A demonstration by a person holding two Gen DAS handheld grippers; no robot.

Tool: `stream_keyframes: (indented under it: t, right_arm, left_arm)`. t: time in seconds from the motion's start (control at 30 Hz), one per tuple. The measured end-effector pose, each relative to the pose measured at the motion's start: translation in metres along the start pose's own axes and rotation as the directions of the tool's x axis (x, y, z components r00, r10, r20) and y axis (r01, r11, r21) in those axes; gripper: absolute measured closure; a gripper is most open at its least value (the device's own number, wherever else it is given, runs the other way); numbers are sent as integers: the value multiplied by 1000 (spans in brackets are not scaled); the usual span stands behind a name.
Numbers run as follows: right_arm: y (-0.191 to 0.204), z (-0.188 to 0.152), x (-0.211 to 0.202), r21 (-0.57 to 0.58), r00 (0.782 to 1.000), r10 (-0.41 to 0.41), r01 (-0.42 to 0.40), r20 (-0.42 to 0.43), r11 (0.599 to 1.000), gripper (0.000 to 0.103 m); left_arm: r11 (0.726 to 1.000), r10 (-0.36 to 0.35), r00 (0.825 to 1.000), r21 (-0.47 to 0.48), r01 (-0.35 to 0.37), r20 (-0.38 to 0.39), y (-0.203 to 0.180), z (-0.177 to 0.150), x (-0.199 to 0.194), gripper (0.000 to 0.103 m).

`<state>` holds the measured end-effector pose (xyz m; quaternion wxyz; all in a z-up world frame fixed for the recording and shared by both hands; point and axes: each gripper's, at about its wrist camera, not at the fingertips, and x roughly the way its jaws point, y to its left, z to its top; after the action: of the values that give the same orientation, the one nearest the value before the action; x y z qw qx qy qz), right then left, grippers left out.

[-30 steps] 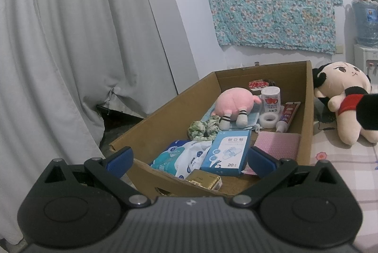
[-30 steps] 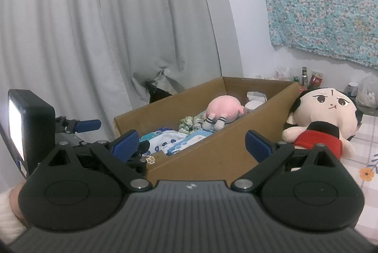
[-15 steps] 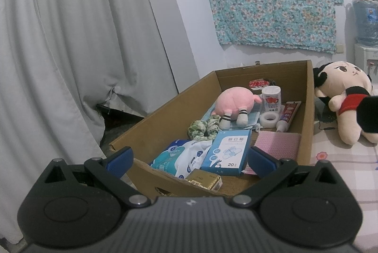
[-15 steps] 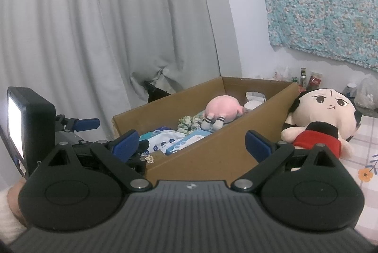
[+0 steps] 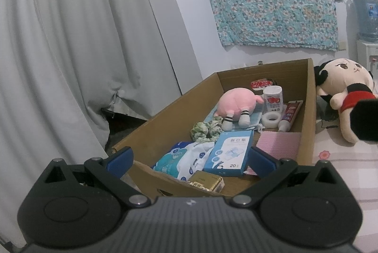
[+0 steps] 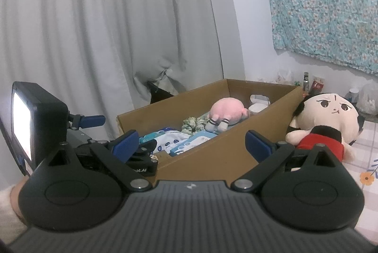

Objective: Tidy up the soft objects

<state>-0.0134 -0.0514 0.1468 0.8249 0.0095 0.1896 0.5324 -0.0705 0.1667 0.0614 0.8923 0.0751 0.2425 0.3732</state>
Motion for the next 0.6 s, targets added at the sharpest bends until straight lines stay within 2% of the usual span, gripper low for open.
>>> stream_keyframes:
  t: [0.6]
  right_arm:
    - [-1,-1,1,2,1000,-11,11,-2,1000,6]
  left_arm:
    - [1000,-8,1000,-23,8,-5,0,1,1,0]
